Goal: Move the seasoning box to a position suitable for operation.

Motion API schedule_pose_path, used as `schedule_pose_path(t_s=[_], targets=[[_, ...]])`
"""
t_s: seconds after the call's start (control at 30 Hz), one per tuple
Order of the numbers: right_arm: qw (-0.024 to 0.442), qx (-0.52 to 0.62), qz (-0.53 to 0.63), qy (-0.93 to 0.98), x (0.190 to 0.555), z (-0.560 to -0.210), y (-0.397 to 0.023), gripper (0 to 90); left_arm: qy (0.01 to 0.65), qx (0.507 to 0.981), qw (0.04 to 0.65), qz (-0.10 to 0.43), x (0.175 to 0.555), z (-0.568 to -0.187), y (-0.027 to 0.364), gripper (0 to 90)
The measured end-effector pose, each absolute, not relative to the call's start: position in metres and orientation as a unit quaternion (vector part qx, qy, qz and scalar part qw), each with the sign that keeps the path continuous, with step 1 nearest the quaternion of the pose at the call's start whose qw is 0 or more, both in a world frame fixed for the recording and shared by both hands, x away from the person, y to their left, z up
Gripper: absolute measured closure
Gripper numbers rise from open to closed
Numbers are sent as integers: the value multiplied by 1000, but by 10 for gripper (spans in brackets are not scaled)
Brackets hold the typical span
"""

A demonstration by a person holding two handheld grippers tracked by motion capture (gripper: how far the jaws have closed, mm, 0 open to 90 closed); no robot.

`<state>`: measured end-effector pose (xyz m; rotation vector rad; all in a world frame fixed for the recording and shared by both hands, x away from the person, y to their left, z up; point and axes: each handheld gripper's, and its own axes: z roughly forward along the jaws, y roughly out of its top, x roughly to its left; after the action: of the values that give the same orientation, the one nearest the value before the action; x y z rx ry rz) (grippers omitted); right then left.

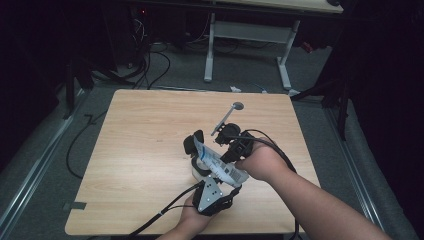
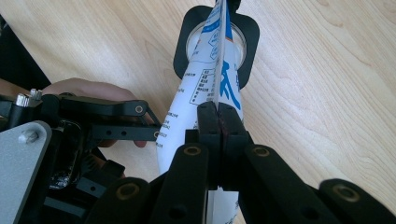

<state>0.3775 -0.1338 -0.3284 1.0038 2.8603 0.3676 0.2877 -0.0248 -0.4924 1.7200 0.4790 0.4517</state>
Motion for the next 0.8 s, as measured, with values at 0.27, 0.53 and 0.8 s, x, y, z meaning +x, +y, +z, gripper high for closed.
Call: schedule_pose_path(t_s=[0.27,0.53,0.8], targets=[[44,327,121,936,378,-327,-134,900,208,742,607,193,288,-492,-24,526],[46,327,121,936,378,-326,-133,900,207,741,611,187,288,-491,-24,515],[46,326,121,936,378,-326,-133,900,206,741,611,186,288,-491,-25,513]])
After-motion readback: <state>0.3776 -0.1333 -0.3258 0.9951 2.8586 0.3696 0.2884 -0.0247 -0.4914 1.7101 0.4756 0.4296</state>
